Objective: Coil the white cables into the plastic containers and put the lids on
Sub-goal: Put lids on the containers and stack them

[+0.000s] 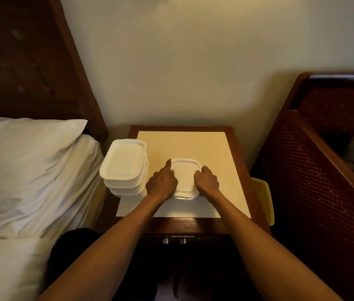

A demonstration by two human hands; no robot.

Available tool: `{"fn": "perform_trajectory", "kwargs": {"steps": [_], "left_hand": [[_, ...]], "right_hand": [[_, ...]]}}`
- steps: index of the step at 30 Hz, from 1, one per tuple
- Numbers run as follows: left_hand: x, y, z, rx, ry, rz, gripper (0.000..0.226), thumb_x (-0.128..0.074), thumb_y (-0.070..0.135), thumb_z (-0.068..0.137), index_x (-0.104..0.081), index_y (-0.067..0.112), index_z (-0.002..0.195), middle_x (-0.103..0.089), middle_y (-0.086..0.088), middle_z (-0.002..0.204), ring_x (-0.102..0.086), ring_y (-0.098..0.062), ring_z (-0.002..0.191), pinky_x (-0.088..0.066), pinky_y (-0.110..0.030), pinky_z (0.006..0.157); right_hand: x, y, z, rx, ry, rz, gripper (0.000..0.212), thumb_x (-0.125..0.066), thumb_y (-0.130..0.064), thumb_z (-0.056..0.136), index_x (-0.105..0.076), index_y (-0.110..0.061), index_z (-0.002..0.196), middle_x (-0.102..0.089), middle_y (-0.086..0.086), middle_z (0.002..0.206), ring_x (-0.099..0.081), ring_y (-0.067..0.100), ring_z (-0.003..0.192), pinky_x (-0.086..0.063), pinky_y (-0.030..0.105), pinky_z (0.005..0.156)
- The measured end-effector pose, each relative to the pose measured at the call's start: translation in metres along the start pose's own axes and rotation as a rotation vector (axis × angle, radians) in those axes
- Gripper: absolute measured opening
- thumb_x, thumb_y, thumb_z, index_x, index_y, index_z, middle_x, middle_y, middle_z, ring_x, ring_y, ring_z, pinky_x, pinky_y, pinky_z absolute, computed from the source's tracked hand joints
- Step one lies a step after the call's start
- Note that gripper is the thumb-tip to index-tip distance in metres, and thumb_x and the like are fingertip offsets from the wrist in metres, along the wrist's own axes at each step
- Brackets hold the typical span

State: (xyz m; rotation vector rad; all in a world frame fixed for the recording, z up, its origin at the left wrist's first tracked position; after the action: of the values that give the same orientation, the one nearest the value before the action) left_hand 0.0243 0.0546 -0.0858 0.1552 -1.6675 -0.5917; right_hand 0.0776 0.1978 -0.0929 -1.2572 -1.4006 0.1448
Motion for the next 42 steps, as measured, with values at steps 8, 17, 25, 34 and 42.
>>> {"fn": "perform_trajectory", "kwargs": {"steps": [8, 17, 25, 34, 42], "left_hand": [[-0.002, -0.001, -0.005, -0.043, 0.104, -0.004, 0.051, -0.035, 0.033, 0.106, -0.027, 0.024, 0.155, -0.063, -0.005, 0.131, -0.063, -0.026, 0.112, -0.051, -0.041, 0.094], [0.003, -0.006, 0.018, -0.011, -0.041, -0.23, 0.046, -0.048, 0.026, 0.1, -0.04, 0.023, 0.146, -0.052, -0.01, 0.14, -0.057, -0.029, 0.118, -0.047, -0.041, 0.1], [-0.002, -0.004, 0.053, 0.246, -0.025, -0.668, 0.035, -0.052, 0.038, 0.1, -0.071, 0.008, 0.097, -0.071, -0.013, 0.105, -0.063, -0.032, 0.097, -0.052, -0.04, 0.09], [-0.015, -0.002, 0.053, 0.272, 0.158, -0.68, 0.028, -0.059, 0.025, 0.098, -0.062, 0.01, 0.075, -0.068, -0.009, 0.084, -0.056, -0.023, 0.076, -0.04, -0.027, 0.073], [-0.006, 0.0, 0.039, 0.145, 0.116, -0.457, 0.041, -0.043, 0.043, 0.103, -0.065, 0.009, 0.113, -0.069, -0.011, 0.117, -0.064, -0.029, 0.102, -0.049, -0.035, 0.091]], "right_hand": [[-0.017, 0.002, -0.012, 0.07, 0.226, -0.042, 0.031, -0.031, -0.028, 0.104, -0.045, -0.008, 0.123, -0.063, 0.02, 0.119, -0.06, 0.039, 0.105, -0.046, 0.045, 0.091], [0.005, 0.007, 0.005, 0.09, 0.041, -0.102, 0.033, -0.04, -0.037, 0.098, -0.044, -0.009, 0.116, -0.06, 0.015, 0.114, -0.058, 0.034, 0.1, -0.045, 0.038, 0.081], [0.004, -0.013, 0.036, 0.053, 0.052, 0.245, 0.036, -0.042, -0.04, 0.101, -0.055, -0.009, 0.113, -0.059, 0.006, 0.111, -0.056, 0.028, 0.105, -0.045, 0.037, 0.089], [-0.016, -0.012, 0.042, 0.007, 0.223, 0.44, 0.021, -0.051, -0.025, 0.099, -0.05, -0.007, 0.088, -0.058, 0.005, 0.086, -0.053, 0.024, 0.082, -0.039, 0.029, 0.073], [-0.011, -0.012, 0.03, 0.053, 0.251, 0.26, 0.033, -0.044, -0.039, 0.102, -0.053, -0.008, 0.106, -0.063, 0.011, 0.11, -0.059, 0.028, 0.098, -0.045, 0.036, 0.085]]}}
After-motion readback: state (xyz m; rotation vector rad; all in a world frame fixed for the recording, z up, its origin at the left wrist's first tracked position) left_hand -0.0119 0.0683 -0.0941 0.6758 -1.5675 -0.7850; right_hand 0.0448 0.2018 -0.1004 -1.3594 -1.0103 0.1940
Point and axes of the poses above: each hand's wrist, its own z-axis towards the middle knuckle, its own x-axis out of the back of the hand, y = z × x, the point moved 3 cm from there along z, towards the middle knuckle
